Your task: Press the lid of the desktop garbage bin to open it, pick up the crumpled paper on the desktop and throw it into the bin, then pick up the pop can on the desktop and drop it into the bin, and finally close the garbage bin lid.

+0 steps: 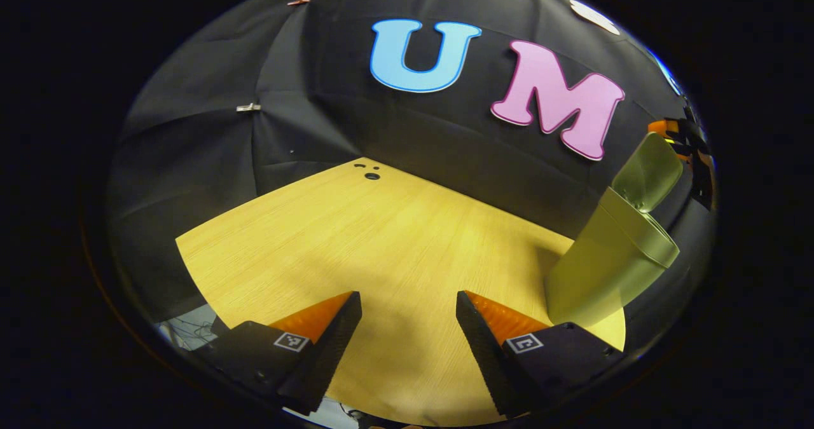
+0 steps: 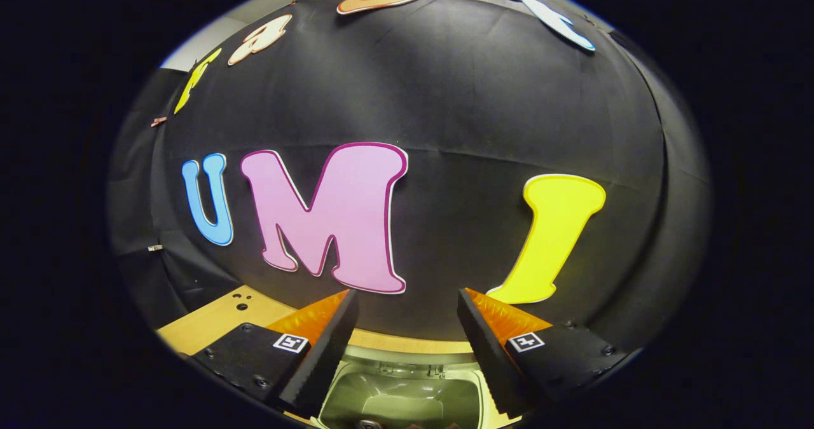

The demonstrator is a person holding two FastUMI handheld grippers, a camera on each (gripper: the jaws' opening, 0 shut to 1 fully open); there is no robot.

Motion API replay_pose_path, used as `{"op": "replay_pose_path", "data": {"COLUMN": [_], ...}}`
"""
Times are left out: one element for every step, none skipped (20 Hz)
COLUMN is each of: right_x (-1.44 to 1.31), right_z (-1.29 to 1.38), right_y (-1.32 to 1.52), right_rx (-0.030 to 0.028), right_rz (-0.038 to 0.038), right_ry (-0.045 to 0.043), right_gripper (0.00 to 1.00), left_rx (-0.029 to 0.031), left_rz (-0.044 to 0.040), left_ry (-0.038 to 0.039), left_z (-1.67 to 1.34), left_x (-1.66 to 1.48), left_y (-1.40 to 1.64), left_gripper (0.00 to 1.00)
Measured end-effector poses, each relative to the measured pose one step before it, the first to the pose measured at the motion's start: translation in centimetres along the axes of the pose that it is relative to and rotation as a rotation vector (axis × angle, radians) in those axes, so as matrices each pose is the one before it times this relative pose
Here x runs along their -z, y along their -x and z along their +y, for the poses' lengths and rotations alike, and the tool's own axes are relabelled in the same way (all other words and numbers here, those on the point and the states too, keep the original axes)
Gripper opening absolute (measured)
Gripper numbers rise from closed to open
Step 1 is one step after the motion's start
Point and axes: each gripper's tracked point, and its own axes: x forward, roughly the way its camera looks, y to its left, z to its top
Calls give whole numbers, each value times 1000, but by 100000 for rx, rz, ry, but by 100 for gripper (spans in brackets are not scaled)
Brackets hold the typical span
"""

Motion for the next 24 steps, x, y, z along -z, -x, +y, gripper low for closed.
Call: {"op": "replay_pose_path", "data": {"right_x": [387,444,574,681,726,756,867,724,908,913,975,972,1044,1172,1034,972,1062,973,833,529,304,311,103,91], "right_z": [54,2,59,69,53,-6,25,34,74,134,97,88,64,4,-24,41,23,-43,-68,-167,-3,-18,-51,-14], "right_y": [613,587,605,755,609,516,606,614,597,583,568,433,302,200,185,132,60,113,104,132,102,200,88,160], "right_rx": [-51,71,-89,-199,50,198,366,349,238,-96,-255,-592,-235,-268,-38,-174,-180,-154,18,28,-40,-75,235,-90], "right_rz": [-760,-626,122,518,548,575,705,607,359,508,845,937,1568,1867,1739,1335,1374,1153,979,471,-28,-225,-540,-550], "right_ry": [-1245,-1065,-529,-136,373,940,1410,1099,426,204,-157,-541,-518,-724,-1086,-1215,-1057,-703,-182,19,72,172,180,44], "right_gripper": [98,98,98,98,98,98,99,98,98,98,98,98,98,98,98,98,98,98,98,98,98,98,98,98], "left_rx": [882,686,457,465,243,796,720,743,749,912,927,791,801,794,655,369,309,325,584,294,158,9,171,111], "left_rz": [-108,69,345,442,206,123,-13,435,839,842,283,18,23,236,476,409,251,151,54,83,638,662,430,304], "left_ry": [-1576,-1199,-855,-635,-298,-126,-74,-106,-220,-502,-869,-1186,-1338,-1334,-1387,-1372,-1232,-958,-774,-709,-535,-340,-194,-46], "left_z": [-339,-403,-270,-339,-222,-380,-351,-326,-289,-433,-421,-454,-390,-444,-344,-315,-209,-239,-247,-230,-123,-64,-50,-131], "left_x": [41,-51,122,146,106,77,130,211,390,332,136,29,84,94,251,117,126,59,125,132,217,311,183,153], "left_y": [-105,-65,-149,-126,-33,-86,-58,-137,-110,-69,-50,24,52,-78,39,102,52,187,109,37,62,17,107,73], "left_gripper": [96,96,96,96,96,96,96,96,96,96,96,96,96,96,96,96,96,96,96,96,96,96,96,96]}}
